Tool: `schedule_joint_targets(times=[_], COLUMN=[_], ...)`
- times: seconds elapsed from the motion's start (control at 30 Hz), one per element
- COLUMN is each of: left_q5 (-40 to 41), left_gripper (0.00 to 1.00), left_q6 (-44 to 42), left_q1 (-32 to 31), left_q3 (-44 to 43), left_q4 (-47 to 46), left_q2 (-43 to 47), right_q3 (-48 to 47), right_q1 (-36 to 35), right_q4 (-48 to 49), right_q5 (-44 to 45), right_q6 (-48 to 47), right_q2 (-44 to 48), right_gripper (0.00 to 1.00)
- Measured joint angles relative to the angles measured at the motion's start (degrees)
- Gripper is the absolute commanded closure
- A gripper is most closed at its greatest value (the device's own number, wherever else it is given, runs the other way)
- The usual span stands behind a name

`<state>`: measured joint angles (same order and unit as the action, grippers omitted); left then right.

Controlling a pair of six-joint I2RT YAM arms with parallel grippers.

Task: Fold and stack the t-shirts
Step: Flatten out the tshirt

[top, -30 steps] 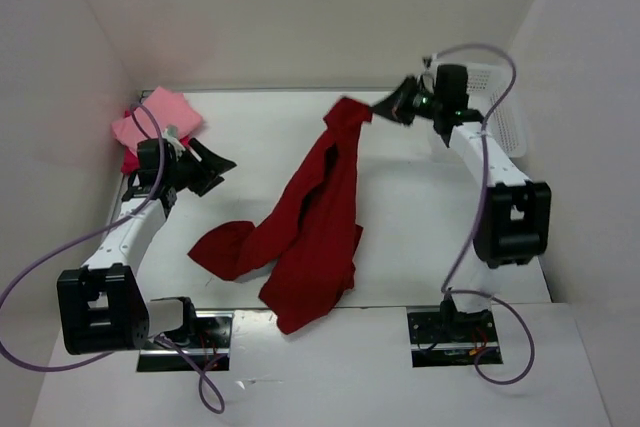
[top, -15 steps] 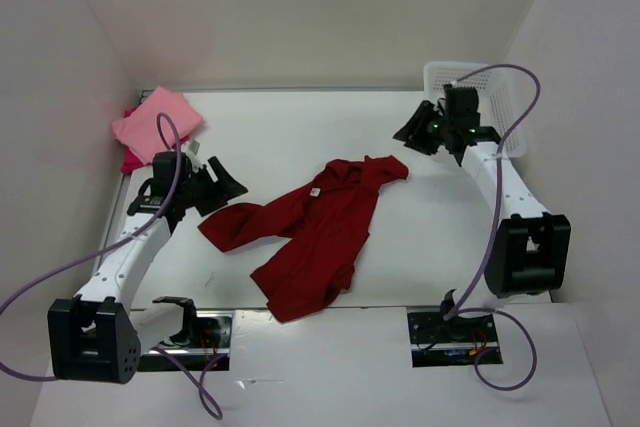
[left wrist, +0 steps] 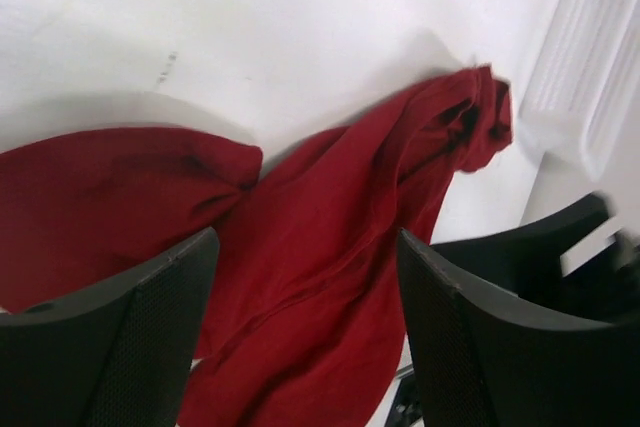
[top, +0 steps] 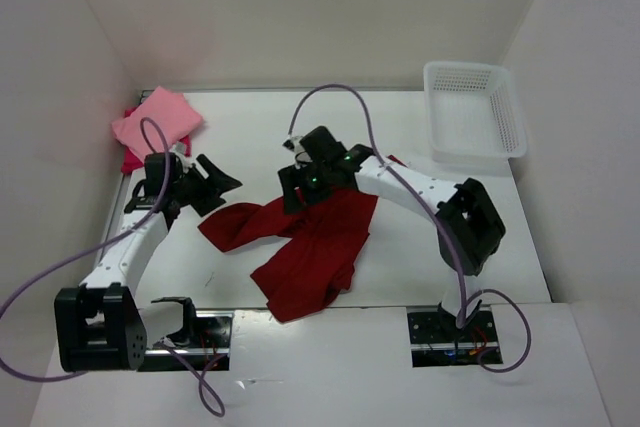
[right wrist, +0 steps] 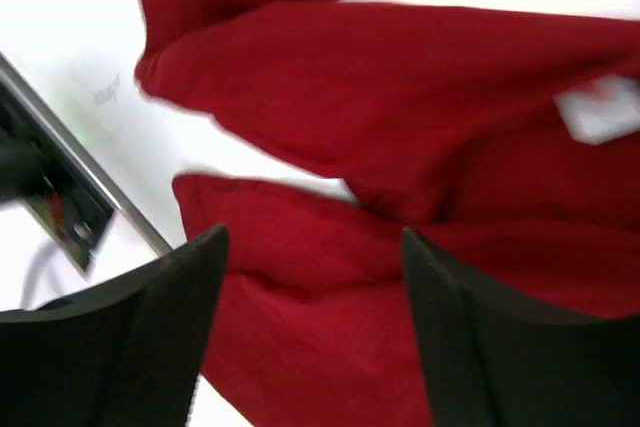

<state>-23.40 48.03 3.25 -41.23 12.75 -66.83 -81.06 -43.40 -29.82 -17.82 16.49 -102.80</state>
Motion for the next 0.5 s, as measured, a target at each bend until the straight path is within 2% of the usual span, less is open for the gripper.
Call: schedule_joint_targets(times=[0.1,0.2,0.3,0.5], left_q5=[0.15,0.2,-0.17,-1.62], left_gripper=[0.2,0.2,0.2,0.2], left_q6=[0.35,0.39,0.87,4.02], left_q1=[4.17,7.28,9.35,15.28], left_q3=[0.76,0.7,0.61,0.55], left_q4=[1.29,0.87,-0.22,-3.17], left_q2=[3.96,3.91,0.72,-6.71], right_q3=[-2.8,-5.68,-7.91,-10.67], right_q1=[-5.27,-9.44,-12.55,-16.44], right_q4=[-1.25,-1.36,-1.2,-0.92], right_q5=[2.16,4.13,6.36,12.11], right_q6=[-3.17,-5.9,-7.91,-10.25], right_q2=[-2.43,-4.24,-6.34,-12.04], right_gripper=[0.17,0.13,0.06,0.0])
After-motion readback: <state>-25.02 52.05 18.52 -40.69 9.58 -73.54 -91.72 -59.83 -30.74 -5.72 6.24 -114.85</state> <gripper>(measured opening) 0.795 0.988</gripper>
